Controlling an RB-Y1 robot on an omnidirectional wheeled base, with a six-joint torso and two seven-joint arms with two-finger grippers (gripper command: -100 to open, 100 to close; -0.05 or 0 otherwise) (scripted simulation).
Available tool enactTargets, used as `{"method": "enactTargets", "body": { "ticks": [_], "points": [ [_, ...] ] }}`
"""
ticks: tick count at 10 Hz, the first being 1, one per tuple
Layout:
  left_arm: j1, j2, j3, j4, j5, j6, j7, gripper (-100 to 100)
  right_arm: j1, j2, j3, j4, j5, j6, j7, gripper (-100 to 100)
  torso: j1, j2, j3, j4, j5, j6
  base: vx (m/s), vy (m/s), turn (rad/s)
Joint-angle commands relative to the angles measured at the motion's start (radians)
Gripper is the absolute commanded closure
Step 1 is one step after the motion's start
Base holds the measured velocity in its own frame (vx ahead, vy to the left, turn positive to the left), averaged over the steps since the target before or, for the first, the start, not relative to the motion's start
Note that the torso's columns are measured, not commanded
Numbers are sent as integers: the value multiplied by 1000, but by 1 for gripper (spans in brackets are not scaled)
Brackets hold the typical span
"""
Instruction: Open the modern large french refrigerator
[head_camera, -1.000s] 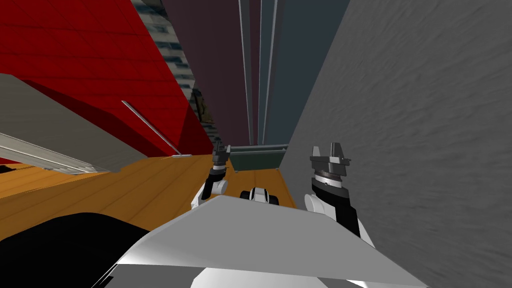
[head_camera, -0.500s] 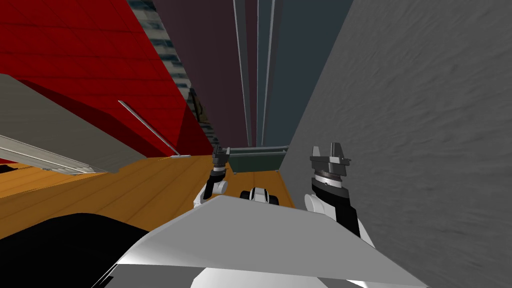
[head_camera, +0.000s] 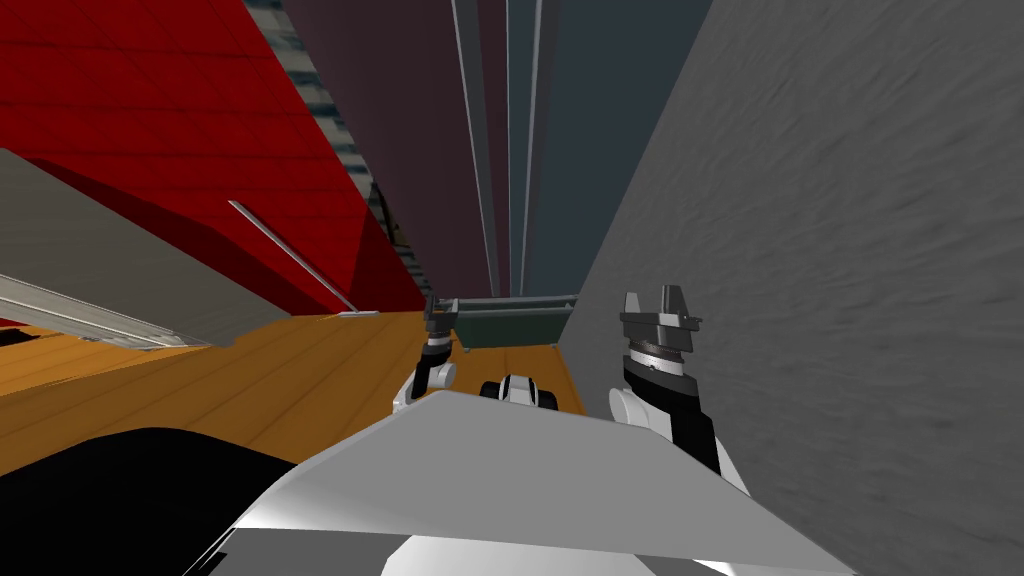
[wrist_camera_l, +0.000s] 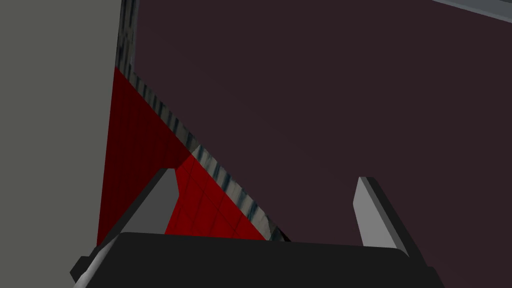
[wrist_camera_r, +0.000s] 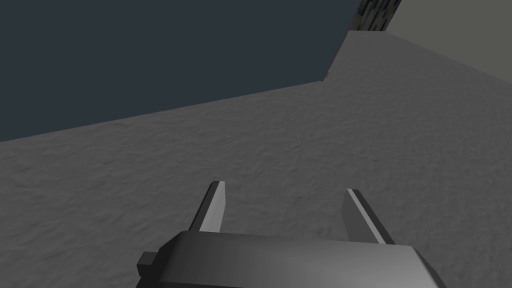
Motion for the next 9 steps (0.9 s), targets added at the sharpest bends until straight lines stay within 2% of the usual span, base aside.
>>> {"method": "enactTargets", "body": {
  "ticks": [1,4,7,9],
  "points": [
    [-18,-2,2,82,29,-72,26,-100,0,0,0,0,0,0,0,0,0,0,0,0,0,0,134,-54,23],
    [-36,-3,4,171,57,-138,50,-100,0,0,0,0,0,0,0,0,-1,0,0,0,0,0,114,-68,21],
    [-45,-4,5,219,70,-171,62,-100,0,0,0,0,0,0,0,0,0,1,1,0,0,0,64,-40,12],
    [-64,-5,4,288,97,-236,86,-100,0,0,0,0,0,0,0,0,0,-2,-1,-1,0,0,114,-60,22]
  ]
}}
